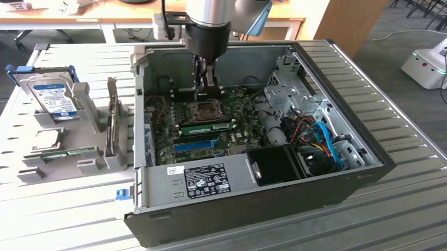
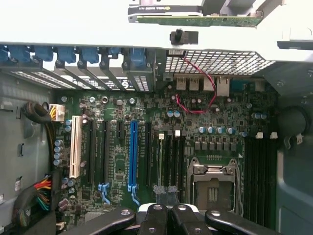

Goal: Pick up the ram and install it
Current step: 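Press down the ram until it locks into place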

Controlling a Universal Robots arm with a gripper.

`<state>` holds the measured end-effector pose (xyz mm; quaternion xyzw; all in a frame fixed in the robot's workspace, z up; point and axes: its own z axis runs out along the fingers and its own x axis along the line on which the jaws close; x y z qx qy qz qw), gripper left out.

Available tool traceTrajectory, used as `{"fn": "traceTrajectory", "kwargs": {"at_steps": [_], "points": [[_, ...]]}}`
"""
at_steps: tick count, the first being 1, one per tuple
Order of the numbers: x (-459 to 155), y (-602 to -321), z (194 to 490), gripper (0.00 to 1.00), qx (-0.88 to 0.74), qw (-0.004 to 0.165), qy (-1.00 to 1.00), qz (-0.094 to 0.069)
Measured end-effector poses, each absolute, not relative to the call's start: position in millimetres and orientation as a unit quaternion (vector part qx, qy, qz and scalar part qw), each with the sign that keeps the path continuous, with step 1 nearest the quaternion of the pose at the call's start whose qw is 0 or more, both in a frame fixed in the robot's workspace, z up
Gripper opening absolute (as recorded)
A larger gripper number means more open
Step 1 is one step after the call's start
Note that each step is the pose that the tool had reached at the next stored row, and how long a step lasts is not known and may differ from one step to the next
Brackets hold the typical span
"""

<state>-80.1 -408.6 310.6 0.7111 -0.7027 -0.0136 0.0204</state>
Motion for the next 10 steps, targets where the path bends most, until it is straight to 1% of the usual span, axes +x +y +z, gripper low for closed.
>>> {"fn": "traceTrajectory", "kwargs": {"at_steps": [10], "points": [[-70.0, -408.6, 310.6, 0.1, 0.711, 0.02, -0.703, -0.014]]}}
